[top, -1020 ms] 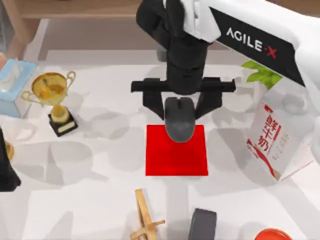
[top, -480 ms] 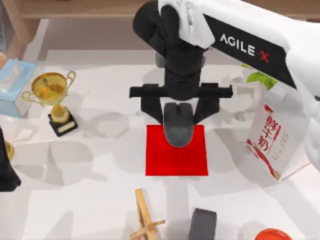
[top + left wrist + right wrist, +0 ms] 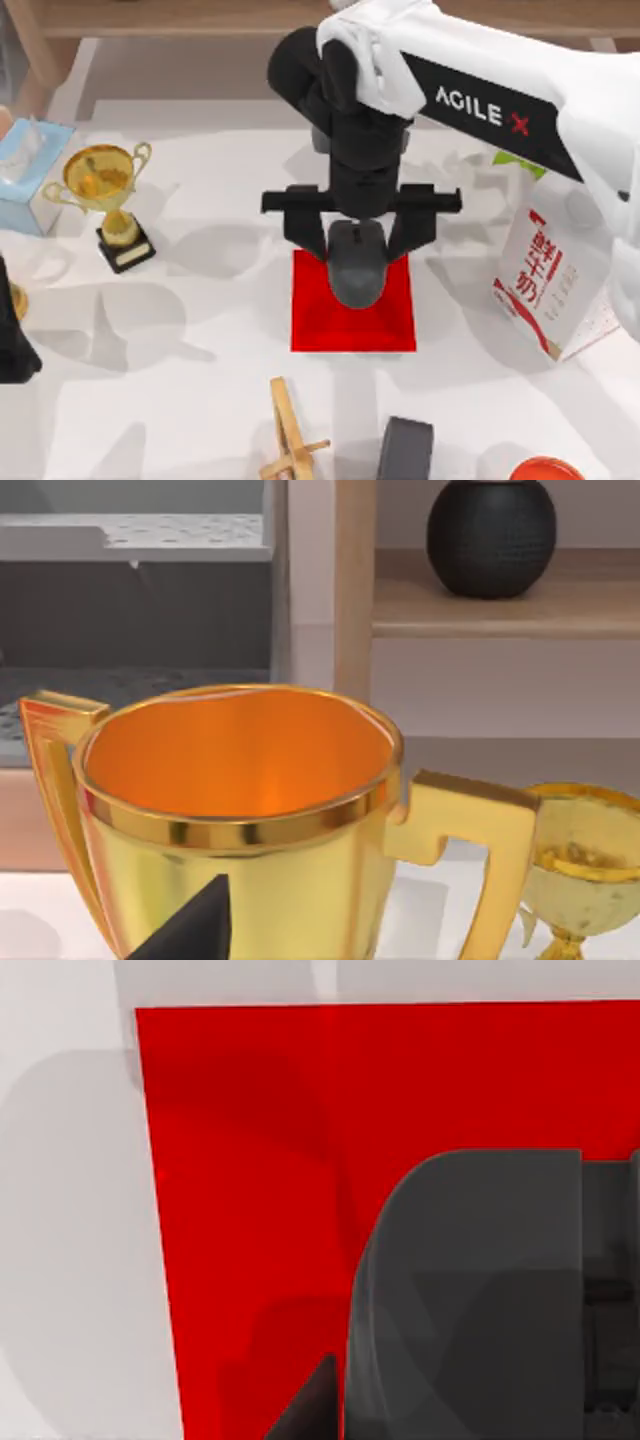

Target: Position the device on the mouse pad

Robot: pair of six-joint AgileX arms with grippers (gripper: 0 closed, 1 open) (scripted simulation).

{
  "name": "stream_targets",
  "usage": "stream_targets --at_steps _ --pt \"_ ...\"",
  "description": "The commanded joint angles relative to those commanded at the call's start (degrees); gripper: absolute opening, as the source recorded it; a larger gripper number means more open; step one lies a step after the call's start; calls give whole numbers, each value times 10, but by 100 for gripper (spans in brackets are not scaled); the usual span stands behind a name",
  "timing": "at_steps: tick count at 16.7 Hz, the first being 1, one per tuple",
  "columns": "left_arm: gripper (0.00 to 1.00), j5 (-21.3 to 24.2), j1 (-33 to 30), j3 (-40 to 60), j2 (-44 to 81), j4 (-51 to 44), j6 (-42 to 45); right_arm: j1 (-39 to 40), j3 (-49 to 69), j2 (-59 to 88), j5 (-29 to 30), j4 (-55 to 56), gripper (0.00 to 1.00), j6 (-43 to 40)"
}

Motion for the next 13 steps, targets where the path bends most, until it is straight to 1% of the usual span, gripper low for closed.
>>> stream_targets --at_steps 6,11,13 --pt "100 0 0 0 0 0 0 3 -38 -1 0 41 0 0" --pt "100 0 0 0 0 0 0 4 -42 1 0 45 0 1" --pt "100 0 0 0 0 0 0 4 -42 1 0 45 15 1"
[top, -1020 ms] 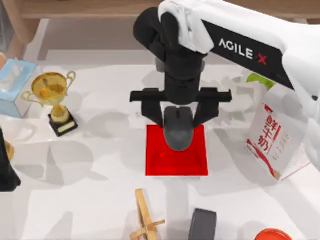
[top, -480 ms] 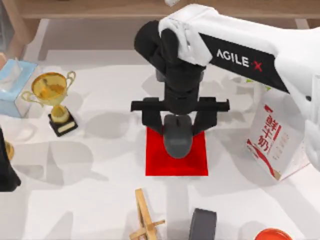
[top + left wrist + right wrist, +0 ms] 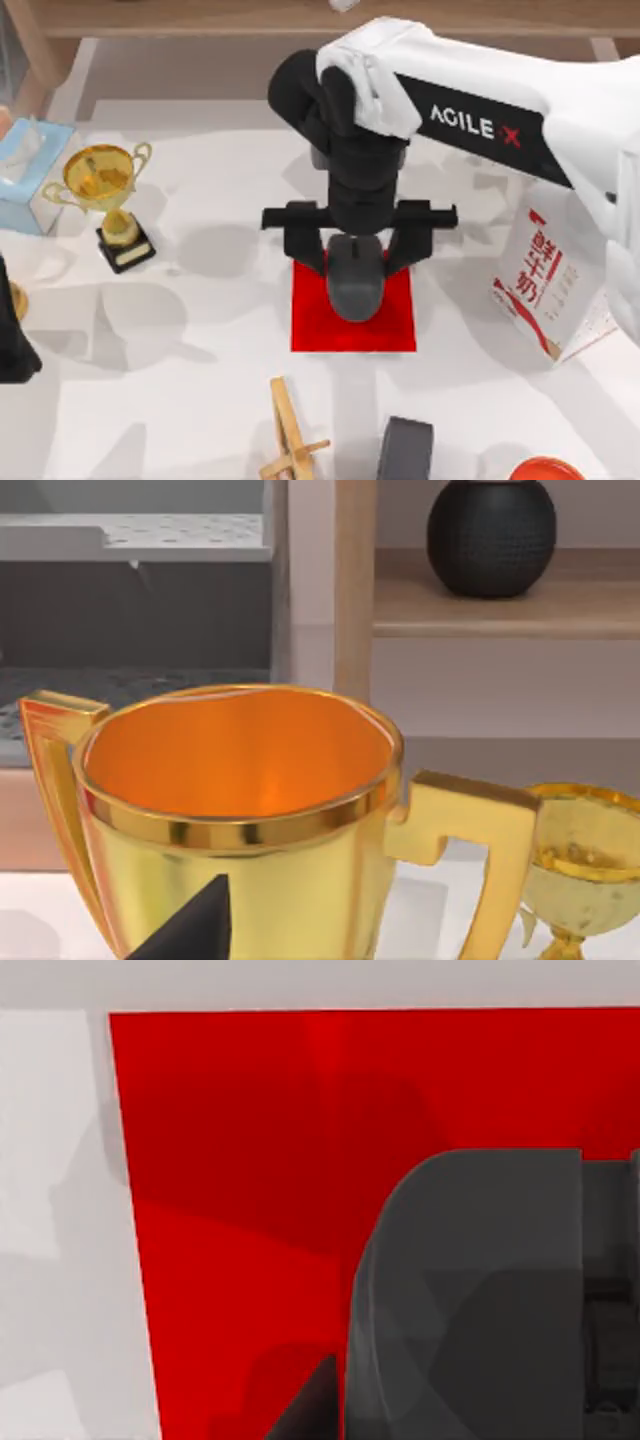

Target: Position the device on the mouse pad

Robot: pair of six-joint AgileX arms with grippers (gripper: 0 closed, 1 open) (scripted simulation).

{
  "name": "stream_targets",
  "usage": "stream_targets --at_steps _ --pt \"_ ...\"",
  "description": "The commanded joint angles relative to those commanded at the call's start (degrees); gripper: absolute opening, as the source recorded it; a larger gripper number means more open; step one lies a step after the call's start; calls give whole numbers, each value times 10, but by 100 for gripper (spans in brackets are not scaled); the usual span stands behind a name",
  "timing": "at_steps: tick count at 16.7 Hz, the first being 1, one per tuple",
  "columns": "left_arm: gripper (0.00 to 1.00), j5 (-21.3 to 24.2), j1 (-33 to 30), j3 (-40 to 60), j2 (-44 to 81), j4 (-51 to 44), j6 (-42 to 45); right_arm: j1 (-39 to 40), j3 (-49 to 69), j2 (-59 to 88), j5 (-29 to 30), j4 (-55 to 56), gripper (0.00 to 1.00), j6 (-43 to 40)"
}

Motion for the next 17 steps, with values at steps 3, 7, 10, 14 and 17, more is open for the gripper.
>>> stream_targets --at_steps 3,7,10,14,17 --pt "100 0 0 0 0 0 0 0 0 0 0 0 38 0" --pt "100 0 0 0 0 0 0 0 0 0 0 0 68 0" --pt "100 0 0 0 0 0 0 0 0 0 0 0 90 0" --pt "100 0 0 0 0 0 0 0 0 0 0 0 100 0" --pt "100 0 0 0 0 0 0 0 0 0 0 0 100 0"
